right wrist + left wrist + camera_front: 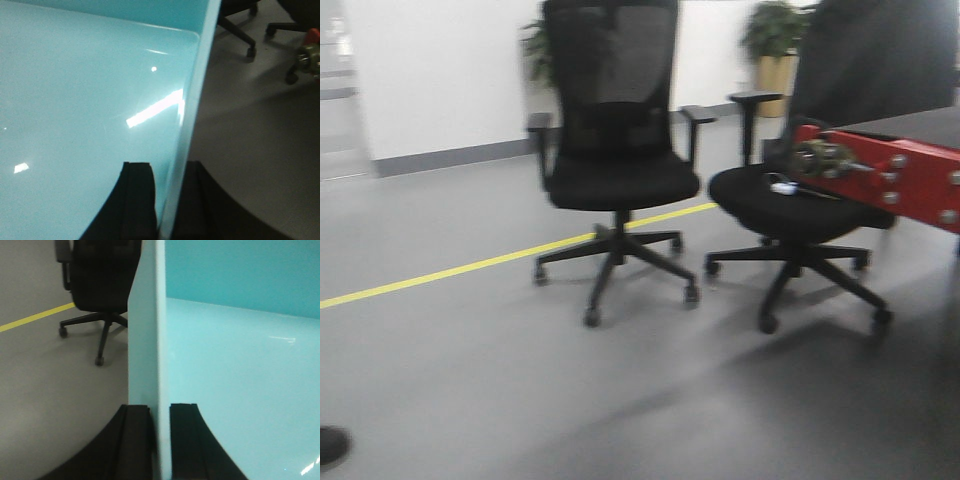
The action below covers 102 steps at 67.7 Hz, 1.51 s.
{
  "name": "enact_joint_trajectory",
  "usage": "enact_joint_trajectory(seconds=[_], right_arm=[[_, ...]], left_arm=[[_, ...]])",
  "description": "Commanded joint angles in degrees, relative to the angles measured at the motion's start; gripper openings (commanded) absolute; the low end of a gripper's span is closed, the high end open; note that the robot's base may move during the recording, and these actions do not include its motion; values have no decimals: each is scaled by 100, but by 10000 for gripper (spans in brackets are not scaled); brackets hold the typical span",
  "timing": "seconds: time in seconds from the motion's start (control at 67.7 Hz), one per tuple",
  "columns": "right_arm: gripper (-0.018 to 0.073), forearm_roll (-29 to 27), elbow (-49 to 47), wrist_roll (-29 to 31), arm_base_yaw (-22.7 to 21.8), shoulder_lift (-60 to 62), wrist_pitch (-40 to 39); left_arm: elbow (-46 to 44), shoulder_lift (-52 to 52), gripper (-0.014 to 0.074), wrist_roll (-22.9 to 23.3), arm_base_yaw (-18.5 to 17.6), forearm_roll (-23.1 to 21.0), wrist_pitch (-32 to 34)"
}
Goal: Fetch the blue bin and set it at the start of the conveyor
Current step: 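Drive up to the red-framed conveyor holding the bin over the belt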
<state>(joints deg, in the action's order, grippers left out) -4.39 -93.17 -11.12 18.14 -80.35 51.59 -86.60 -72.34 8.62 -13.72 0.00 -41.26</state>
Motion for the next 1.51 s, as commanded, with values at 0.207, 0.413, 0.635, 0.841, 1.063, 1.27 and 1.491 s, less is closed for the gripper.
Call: enact_joint_trajectory(seconds=[0.207, 0.413, 0.635, 0.841, 1.063, 1.27, 1.491], right_arm=[[-151, 27, -58, 155, -23, 83, -105], [-151, 27, -58, 155, -23, 83, -105], [-151, 27, -58, 155, -23, 83, -105], [-151, 27, -58, 155, -23, 83, -105], [-151, 27, -58, 155, -23, 83, -105], [-151, 27, -58, 155, -23, 83, -105], [-151, 27, -58, 155, -23, 83, -105]], left_arm=[[-51, 61, -111, 59, -16, -67, 375], [-51, 61, -111, 59, -16, -67, 375], [-51, 61, -111, 59, -16, -67, 375], [-51, 61, -111, 59, -16, -67, 375], [-51, 61, -111, 59, -16, -67, 375], [-51, 61, -111, 59, -16, -67, 375], [-51, 61, -111, 59, -16, -67, 375]])
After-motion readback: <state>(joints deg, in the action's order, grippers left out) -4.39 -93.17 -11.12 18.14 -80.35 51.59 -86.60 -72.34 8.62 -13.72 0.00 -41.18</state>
